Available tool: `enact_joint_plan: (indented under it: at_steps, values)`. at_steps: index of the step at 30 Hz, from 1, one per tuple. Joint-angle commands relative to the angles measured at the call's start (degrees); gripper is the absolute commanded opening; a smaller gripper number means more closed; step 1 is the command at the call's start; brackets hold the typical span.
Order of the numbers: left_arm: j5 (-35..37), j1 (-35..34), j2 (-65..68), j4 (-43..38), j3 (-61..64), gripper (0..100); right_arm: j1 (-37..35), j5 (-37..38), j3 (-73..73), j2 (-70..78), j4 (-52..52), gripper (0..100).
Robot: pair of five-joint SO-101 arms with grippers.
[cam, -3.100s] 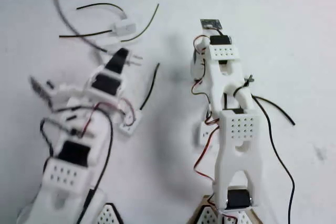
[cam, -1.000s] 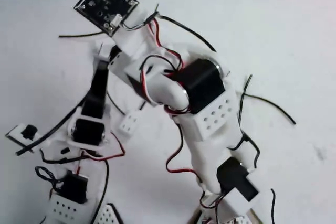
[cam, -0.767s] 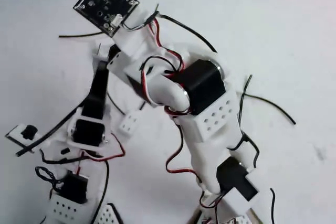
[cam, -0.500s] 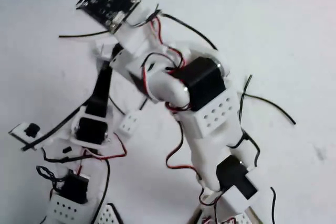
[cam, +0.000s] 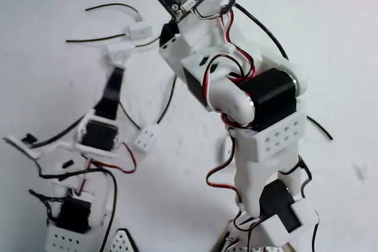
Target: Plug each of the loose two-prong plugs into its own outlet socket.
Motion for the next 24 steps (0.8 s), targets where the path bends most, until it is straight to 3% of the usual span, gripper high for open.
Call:
enact_joint_plan:
  at_steps: [1,5,12,18,24]
  values:
    - [-0.70,-3.21,8.66,1.85,-8.26,2,0.84,-0.09,-1.93,-1.98,-1.19,1.9]
    - [-5.19,-4.26,27.03,4.40,-19.52,2,1.01,-0.09,-1.93,-1.98,-1.27,1.9]
    - [-15.82,-4.00,52.26,28.13,-41.76,2,6.64,-0.09,-1.93,-1.54,-3.47,1.9]
    - [-38.24,-4.44,63.25,45.19,-51.16,2,11.91,-0.09,-1.93,1.89,-6.55,1.9]
    - [-57.14,-4.53,67.12,50.73,-54.07,2,15.52,-0.18,-1.93,5.93,-9.54,1.9]
